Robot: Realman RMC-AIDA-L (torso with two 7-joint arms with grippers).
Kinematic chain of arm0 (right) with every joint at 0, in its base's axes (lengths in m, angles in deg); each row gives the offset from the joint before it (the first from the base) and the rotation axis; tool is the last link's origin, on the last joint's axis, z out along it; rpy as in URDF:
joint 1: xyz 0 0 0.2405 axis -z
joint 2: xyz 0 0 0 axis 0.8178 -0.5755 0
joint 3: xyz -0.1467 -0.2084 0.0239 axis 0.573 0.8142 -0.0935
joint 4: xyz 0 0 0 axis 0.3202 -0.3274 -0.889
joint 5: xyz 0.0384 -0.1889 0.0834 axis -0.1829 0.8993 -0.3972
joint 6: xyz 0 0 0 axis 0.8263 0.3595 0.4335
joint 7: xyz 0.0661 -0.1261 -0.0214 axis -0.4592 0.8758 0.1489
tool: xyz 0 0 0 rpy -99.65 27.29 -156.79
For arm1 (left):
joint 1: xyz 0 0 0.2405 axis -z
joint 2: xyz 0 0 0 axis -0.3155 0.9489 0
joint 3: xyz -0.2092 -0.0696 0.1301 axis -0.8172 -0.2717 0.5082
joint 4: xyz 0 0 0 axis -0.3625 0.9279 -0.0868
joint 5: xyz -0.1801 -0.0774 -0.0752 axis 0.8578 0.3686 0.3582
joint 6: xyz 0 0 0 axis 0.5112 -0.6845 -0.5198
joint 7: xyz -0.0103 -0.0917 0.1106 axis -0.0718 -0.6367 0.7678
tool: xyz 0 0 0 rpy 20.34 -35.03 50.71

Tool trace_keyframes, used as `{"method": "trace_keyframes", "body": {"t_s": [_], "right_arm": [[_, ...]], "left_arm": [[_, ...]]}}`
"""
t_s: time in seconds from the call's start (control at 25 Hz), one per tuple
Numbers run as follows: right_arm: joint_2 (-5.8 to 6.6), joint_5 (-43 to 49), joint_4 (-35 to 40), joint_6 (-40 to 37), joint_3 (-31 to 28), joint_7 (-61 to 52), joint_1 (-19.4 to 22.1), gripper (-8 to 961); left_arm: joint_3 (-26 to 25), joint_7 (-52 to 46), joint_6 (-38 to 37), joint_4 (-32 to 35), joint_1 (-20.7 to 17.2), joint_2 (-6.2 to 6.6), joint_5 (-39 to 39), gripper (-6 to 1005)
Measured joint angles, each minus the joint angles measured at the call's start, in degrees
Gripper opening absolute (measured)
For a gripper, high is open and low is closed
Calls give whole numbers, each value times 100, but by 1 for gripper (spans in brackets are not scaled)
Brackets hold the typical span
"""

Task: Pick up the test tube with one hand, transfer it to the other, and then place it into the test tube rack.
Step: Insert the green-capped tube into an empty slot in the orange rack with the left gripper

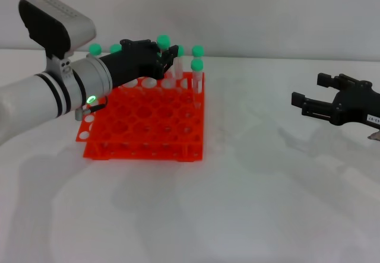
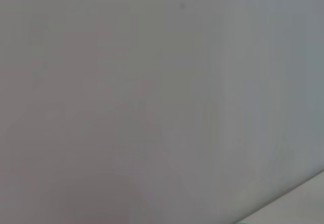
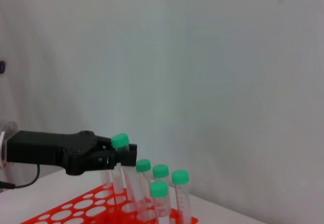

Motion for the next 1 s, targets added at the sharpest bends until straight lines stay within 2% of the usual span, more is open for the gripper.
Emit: {"method": "trace_keyframes", "body": {"t_s": [0.68,1.0], "right_arm": [[10,-52,0,-90,-4,0,-25,860],[20,-53,-1,-139,-4,0,-11,860]], "left_arm": [[5,-85,-96,-78,92,-46,-46,242],[117,-996,-178,552,-105,-73,-472,244]]}}
